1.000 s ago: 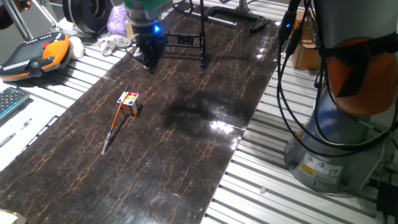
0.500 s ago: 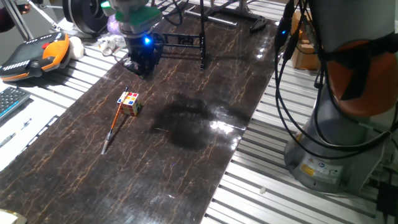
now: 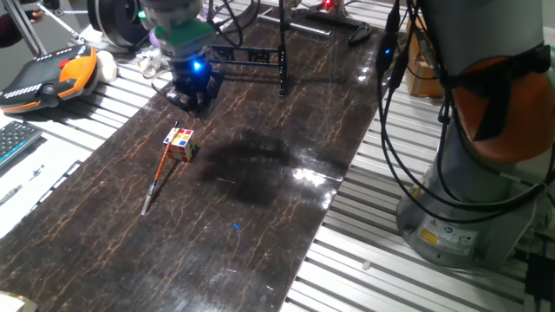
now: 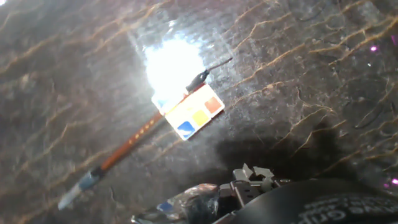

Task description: Place the brush on the pen rack

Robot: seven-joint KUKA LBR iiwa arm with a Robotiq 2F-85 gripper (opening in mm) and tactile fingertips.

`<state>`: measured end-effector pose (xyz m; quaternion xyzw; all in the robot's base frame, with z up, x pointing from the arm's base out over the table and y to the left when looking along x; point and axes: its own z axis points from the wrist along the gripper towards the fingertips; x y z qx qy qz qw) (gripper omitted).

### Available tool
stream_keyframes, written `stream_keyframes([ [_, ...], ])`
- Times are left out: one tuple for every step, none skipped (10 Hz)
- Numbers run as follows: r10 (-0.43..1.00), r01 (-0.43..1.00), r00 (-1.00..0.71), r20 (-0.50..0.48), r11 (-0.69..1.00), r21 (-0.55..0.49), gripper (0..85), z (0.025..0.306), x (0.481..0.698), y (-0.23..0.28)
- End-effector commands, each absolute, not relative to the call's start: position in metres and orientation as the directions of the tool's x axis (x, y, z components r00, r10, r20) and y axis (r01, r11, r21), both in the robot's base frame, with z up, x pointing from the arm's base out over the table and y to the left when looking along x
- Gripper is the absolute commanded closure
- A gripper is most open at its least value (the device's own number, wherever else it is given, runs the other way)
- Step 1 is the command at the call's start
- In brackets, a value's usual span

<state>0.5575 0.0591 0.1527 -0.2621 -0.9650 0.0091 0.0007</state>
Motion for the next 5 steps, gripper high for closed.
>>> stream_keyframes([
  [0.569,0.569,-0.822,0.001,0.822,-0.019,84.3,0.1529,0.5575,0.0599],
  [0.589,0.589,-0.808,0.011,0.808,-0.021,84.3,0.1537,0.5574,0.0614],
  [0.609,0.608,-0.793,0.025,0.793,-0.027,84.3,0.1542,0.5578,0.0635],
  [0.624,0.624,-0.780,0.041,0.781,-0.025,84.3,0.1534,0.5585,0.0661],
  [0.637,0.637,-0.769,0.051,0.771,-0.017,84.3,0.1525,0.5580,0.0694],
])
